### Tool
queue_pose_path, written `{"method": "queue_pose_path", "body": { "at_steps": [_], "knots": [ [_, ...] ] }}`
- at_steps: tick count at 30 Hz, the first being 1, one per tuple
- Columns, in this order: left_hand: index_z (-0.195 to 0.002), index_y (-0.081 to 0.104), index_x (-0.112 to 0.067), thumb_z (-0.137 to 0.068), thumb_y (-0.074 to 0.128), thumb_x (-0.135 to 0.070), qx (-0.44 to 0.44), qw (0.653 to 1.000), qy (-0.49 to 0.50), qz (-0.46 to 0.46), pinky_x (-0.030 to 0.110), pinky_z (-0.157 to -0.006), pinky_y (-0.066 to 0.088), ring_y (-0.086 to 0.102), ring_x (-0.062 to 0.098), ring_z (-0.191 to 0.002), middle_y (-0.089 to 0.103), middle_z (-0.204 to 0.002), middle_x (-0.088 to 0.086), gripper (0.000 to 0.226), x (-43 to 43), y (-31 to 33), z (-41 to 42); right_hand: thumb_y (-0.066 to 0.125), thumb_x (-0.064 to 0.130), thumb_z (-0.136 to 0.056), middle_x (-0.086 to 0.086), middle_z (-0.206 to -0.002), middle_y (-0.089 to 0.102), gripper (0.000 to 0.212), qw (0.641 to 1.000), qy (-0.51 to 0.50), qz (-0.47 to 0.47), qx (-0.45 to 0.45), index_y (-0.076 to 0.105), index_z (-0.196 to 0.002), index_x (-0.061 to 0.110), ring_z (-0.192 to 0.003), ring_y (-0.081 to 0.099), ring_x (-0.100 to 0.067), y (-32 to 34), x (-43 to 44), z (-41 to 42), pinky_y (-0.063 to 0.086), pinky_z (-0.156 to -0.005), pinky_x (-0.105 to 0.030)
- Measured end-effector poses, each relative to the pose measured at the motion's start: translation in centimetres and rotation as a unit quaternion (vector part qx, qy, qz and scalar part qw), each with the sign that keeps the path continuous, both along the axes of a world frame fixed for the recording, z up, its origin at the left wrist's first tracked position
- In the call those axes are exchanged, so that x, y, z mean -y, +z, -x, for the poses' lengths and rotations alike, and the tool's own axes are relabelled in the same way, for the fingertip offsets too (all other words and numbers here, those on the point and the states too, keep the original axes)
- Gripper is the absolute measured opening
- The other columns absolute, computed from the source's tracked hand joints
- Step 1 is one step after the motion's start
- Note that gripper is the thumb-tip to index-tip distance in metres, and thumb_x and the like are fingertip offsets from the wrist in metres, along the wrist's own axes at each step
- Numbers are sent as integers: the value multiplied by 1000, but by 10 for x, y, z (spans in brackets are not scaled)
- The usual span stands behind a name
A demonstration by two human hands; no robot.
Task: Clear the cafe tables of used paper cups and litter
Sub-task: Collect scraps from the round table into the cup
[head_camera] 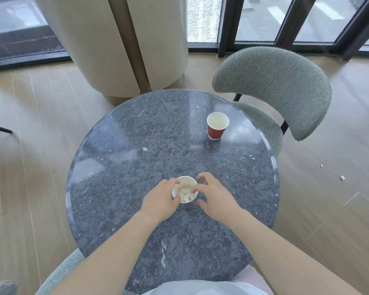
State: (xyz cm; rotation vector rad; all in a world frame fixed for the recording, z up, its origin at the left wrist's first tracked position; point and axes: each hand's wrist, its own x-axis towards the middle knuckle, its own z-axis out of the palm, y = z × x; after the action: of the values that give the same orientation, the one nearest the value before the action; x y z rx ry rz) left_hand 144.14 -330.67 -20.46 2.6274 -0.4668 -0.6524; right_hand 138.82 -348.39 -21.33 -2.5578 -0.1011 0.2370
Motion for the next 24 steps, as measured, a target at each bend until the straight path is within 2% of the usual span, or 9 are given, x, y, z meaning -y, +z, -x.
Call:
{"method": "queue_pose_path", "body": {
  "at_steps": [3, 7, 10, 13, 16, 19, 21, 24],
  "knots": [
    [-129, 38, -29, -91, 49, -34, 6, 1000, -1, 7, 32, -75, 48, 55, 16, -94, 51, -115, -2, 40, 9, 0, -4, 63, 23, -85, 0, -125, 42, 12, 1000, -15, -4, 0, 64, -96, 18, -105, 48, -20, -3, 3, -6, 44, -80, -29],
    [-130, 37, -30, -92, 48, -36, 23, 999, 1, 43, 36, -79, 50, 57, 15, -92, 51, -121, -4, 41, 22, 6, -14, 64, 23, -84, -1, -118, 46, 9, 998, -55, -28, 24, 65, -90, 16, -95, 55, -19, 1, 17, -15, 45, -76, -29],
    [-132, 35, -33, -91, 50, -38, 49, 994, 9, 99, 37, -81, 51, 58, 12, -95, 49, -125, -8, 44, 37, 18, -28, 66, 18, -81, -3, -112, 48, 7, 991, -99, -54, 70, 64, -86, 14, -91, 55, -21, 13, 35, -30, 41, -72, -27],
    [-132, 32, -38, -89, 52, -37, 86, 985, 11, 149, 35, -81, 51, 56, 8, -96, 48, -121, -13, 47, 55, 34, -47, 69, 13, -78, -5, -109, 50, 7, 981, -141, -65, 120, 65, -85, 13, -90, 54, -19, 29, 56, -52, 38, -72, -24],
    [-138, 21, -38, -89, 52, -37, 114, 978, 8, 174, 28, -77, 48, 53, 5, -97, 43, -121, -16, 58, 70, 45, -66, 69, 13, -78, 2, -103, 46, 8, 966, -171, -90, 174, 65, -85, 14, -85, 48, -10, 50, 72, -77, 44, -74, -27],
    [-141, 17, -36, -90, 52, -36, 124, 975, 24, 180, 29, -77, 50, 53, 4, -96, 42, -123, -16, 62, 76, 50, -81, 69, 12, -78, 1, -105, 47, 7, 950, -201, -80, 224, 66, -84, 15, -78, 46, -6, 68, 85, -102, 40, -71, -20],
    [-141, 18, -35, -90, 52, -36, 120, 978, 27, 171, 31, -79, 51, 53, 4, -95, 42, -124, -15, 62, 76, 49, -88, 69, 11, -79, -5, -109, 49, 6, 943, -217, -75, 242, 66, -83, 14, -84, 46, -7, 74, 94, -116, 34, -71, -16],
    [-141, 19, -33, -90, 51, -35, 110, 982, 15, 152, 28, -80, 49, 52, 4, -97, 43, -127, -13, 60, 73, 43, -91, 67, 13, -80, -9, -112, 49, 4, 943, -232, -64, 232, 65, -84, 12, -91, 42, -9, 69, 104, -131, 32, -74, -21]
  ]
}}
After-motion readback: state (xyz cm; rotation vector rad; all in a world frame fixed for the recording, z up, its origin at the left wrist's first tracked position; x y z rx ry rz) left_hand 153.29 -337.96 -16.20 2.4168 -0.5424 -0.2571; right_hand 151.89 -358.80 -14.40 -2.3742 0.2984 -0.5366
